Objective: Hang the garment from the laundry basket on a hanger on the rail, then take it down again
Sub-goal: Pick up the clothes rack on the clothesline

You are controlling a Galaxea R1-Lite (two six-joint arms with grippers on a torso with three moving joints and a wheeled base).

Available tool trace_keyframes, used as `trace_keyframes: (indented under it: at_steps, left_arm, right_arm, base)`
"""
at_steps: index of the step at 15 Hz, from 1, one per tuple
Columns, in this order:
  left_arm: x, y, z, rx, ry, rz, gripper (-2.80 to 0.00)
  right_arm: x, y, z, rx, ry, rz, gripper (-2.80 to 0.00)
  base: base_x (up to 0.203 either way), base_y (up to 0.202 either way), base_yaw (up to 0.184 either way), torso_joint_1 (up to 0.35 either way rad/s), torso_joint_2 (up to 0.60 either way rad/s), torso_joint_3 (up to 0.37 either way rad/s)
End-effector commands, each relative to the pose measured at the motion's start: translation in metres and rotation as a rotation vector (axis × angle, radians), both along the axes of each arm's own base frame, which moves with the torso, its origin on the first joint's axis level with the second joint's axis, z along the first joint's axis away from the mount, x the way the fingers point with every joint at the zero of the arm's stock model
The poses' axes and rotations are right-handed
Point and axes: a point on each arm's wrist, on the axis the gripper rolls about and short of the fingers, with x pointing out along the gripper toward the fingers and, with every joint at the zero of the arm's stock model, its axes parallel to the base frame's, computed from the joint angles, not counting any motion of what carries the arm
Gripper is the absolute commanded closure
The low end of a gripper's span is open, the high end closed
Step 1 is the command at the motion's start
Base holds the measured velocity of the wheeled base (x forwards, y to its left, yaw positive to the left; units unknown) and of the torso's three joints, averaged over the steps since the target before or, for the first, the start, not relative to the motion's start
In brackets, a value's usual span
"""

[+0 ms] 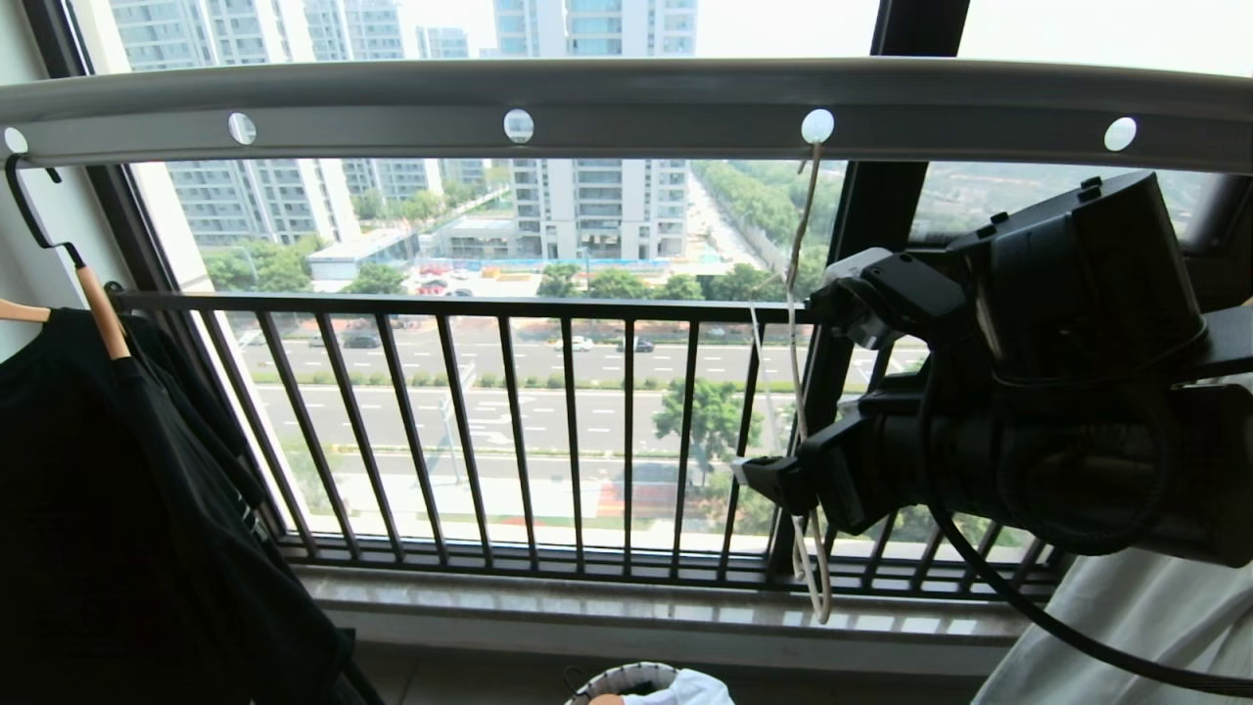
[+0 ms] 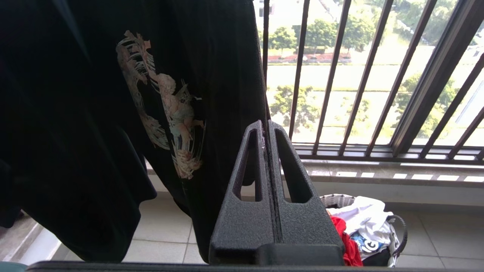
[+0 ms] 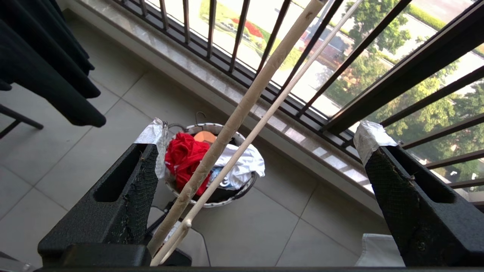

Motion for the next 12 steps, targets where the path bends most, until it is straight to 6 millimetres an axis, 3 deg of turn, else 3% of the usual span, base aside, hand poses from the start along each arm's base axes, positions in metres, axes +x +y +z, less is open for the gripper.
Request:
trace_keyframes:
  at_steps: [1, 12]
  left_arm:
    - [0.0001, 0.0, 0.0, 0.0, 0.001, 0.0, 0.0]
    - [0.0001, 0.0, 0.0, 0.0, 0.001, 0.0, 0.0]
  right_arm:
    - [0.0071, -0.0014, -0.0043, -0.012, 0.011, -0.024, -2.8]
    - [0.0117, -0.0055, -0.0047, -0.016, 0.009, -0.047, -2.8]
  base:
    - [0.0, 0.0, 0.0, 0.0, 0.0, 0.0]
    - [0.0, 0.0, 0.0, 0.0, 0.0, 0.0]
